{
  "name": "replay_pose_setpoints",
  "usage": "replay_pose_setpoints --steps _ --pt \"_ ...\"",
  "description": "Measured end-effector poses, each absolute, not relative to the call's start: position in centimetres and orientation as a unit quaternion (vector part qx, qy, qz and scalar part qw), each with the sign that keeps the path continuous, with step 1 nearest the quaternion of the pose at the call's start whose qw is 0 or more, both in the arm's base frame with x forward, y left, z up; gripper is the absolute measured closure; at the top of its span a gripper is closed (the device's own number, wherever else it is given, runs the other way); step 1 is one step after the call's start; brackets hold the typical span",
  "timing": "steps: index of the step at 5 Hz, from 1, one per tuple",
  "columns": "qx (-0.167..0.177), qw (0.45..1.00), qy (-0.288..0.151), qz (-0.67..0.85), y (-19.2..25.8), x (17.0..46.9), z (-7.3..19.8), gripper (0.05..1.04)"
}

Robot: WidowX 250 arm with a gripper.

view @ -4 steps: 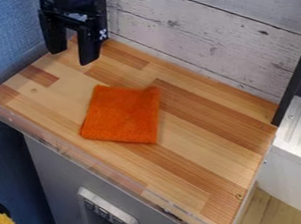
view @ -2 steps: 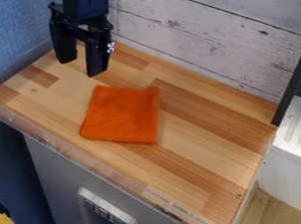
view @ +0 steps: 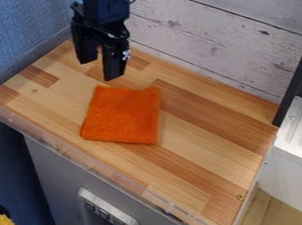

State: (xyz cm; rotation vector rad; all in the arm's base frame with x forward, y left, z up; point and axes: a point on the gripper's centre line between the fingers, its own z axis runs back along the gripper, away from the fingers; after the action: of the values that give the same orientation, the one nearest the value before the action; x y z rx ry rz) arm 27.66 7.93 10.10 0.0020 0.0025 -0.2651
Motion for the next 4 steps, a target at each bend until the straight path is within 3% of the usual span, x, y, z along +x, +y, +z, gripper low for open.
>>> replay_pose_setpoints --steps 3,4 --pt "0.011 0.978 -0.022 -0.209 5.5 28.8 11.2 0.086" --pt "0.006 0.975 -0.019 -0.220 5.1 29.3 10.6 0.135"
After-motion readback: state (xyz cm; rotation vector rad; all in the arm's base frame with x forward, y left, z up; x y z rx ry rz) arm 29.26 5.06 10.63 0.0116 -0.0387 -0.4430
